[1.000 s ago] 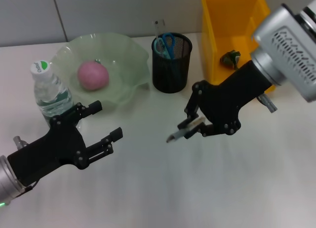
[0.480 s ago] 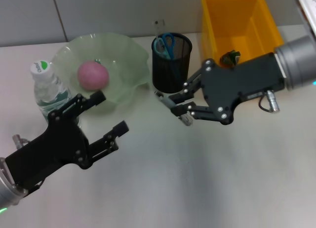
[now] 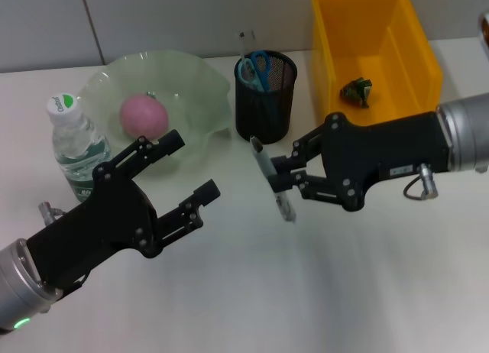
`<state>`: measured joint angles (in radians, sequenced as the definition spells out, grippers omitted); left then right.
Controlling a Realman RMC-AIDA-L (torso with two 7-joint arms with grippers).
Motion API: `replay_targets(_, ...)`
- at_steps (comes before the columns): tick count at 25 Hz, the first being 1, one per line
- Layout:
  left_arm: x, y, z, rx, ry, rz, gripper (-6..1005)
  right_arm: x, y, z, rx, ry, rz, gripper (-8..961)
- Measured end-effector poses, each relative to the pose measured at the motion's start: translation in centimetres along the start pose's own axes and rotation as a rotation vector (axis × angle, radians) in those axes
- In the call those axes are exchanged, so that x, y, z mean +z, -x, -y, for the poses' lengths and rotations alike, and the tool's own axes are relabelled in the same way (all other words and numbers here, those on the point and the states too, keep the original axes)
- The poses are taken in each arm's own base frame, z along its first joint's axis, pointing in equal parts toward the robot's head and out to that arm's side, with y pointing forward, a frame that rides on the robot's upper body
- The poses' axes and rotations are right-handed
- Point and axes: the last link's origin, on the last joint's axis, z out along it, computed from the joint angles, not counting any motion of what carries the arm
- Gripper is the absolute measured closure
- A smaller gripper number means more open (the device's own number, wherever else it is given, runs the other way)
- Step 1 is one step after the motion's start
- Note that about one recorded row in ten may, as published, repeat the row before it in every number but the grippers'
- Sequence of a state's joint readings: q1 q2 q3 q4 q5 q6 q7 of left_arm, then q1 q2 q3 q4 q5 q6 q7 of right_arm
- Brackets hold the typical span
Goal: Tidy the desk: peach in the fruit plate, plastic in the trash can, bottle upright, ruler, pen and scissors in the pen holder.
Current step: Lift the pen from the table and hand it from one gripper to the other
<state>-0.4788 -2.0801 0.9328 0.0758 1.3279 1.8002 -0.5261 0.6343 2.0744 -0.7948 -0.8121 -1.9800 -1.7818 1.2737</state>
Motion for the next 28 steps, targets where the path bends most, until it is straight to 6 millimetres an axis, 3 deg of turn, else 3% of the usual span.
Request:
replay_targets(9, 0.0, 1.1, -0.4, -0.036, 0.006, 0.060, 247, 1.2, -1.7, -0.7, 0.065, 0.013, 0.031, 839)
replay_targets(28, 1.3, 1.7, -0.4, -0.140, 0.021, 0.094, 287, 3.3, -2.6, -0.8, 0.037, 0.015, 0.074, 838)
